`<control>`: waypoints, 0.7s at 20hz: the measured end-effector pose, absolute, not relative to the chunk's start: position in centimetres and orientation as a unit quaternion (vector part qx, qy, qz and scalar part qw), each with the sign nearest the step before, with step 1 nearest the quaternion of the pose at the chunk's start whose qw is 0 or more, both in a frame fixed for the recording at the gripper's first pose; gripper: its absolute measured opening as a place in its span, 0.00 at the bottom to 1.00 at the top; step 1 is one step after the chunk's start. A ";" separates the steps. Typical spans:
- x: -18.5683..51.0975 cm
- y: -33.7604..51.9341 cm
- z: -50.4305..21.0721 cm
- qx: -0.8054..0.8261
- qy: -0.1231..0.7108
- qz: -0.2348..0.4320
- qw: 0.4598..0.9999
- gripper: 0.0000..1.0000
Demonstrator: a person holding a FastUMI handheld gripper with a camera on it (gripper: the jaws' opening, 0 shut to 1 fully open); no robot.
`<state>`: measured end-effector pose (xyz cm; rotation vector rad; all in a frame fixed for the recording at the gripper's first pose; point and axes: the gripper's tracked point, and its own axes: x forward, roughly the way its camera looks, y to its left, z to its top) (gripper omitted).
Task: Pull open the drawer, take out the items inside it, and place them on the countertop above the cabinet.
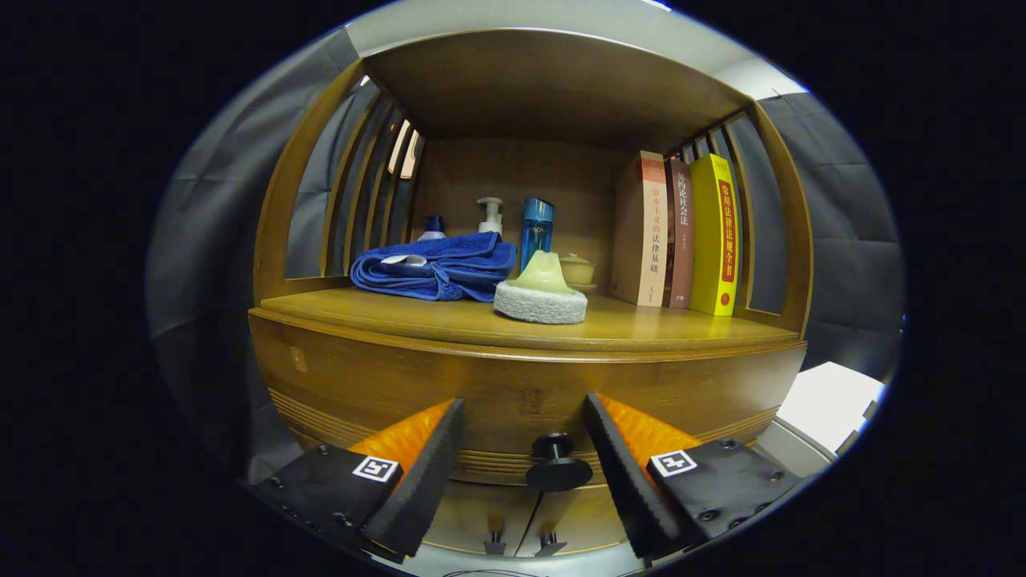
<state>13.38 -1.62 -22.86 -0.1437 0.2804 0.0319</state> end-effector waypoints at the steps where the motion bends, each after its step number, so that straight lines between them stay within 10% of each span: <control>1: 13.4 -1.6 -22.8 -0.075 0.138 0.017 0.988 0.99; 14: 9.8 0.7 -13.5 -0.093 0.067 0.044 0.992 0.99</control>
